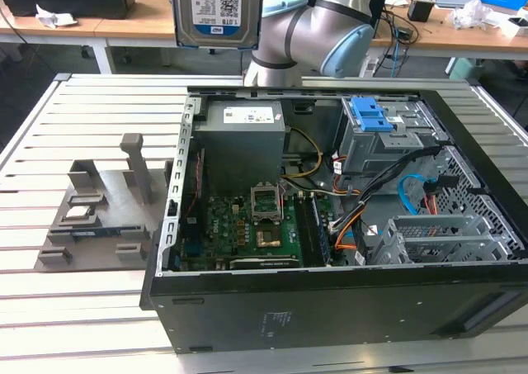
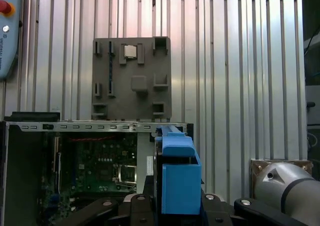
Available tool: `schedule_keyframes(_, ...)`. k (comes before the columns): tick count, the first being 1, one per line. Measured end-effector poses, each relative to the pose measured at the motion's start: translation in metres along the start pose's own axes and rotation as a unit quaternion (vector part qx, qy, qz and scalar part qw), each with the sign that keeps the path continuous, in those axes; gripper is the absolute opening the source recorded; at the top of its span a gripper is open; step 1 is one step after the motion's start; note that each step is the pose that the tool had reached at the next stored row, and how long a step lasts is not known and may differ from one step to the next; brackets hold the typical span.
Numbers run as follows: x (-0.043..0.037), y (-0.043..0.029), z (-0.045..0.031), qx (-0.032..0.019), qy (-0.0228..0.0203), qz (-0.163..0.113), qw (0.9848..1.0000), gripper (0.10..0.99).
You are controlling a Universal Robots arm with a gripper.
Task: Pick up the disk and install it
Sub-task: 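Pick up the disk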
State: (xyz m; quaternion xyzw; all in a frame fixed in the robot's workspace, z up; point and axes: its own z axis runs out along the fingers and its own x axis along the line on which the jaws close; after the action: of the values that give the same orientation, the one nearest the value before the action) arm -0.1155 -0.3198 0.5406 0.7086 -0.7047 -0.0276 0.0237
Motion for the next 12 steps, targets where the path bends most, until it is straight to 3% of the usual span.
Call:
schedule_keyframes(4,0.0024,-0.0006,0.0,0.0,0.0002,0.0,1.0,0.361)
schedule_keyframes(12,0.0179,-0.0005,-0.0001,0.0,0.0006,0.0,1.0,0.361)
